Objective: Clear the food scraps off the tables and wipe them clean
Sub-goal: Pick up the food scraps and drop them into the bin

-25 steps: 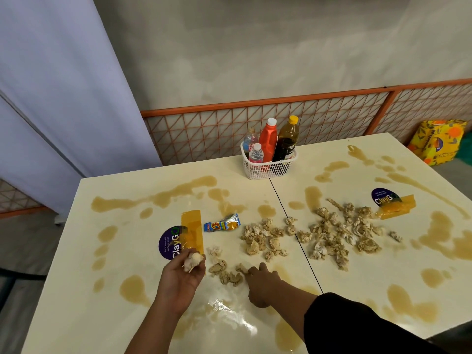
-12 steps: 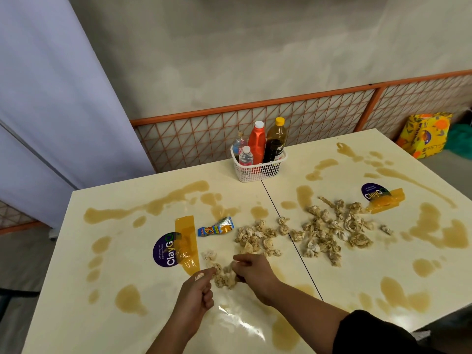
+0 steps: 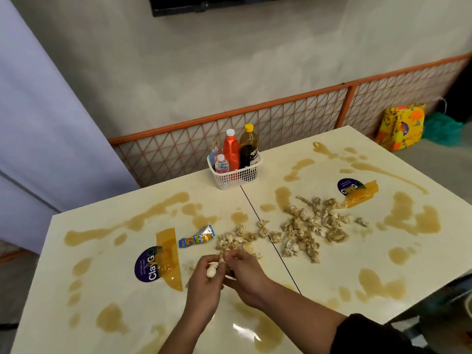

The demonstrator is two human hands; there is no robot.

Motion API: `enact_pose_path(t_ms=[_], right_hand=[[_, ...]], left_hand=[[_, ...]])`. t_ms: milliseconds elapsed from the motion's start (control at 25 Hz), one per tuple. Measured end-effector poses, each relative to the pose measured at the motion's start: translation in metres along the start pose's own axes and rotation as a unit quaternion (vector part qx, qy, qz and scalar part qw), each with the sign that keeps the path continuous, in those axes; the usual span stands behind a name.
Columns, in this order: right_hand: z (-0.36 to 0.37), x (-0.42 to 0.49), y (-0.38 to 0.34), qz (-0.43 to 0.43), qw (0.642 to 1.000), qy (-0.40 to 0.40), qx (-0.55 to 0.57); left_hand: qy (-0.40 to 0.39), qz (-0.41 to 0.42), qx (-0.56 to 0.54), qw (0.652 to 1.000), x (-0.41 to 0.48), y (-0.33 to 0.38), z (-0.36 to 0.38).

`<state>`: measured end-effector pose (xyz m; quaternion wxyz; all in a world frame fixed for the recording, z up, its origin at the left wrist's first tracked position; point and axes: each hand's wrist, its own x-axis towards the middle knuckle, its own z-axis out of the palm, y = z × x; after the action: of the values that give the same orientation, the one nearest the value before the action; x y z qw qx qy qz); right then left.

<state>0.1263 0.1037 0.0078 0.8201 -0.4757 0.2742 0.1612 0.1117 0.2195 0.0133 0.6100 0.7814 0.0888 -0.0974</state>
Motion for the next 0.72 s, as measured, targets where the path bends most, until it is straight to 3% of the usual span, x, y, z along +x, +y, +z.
enact_pose_path(t_ms=[560,720], right_hand=[[-0.126,-0.066,-0.06,0.029,0.995,-0.08,0.05],[-0.166,-0.072,-0.067,0.042,0.994,-0.062,0.077]], left_hand=[[0.001,0.021,0.19,0.982,-0.035,0.05,0.119],[-0.077,0.026,0.175,0.981,-0.051,0.062,0.161]])
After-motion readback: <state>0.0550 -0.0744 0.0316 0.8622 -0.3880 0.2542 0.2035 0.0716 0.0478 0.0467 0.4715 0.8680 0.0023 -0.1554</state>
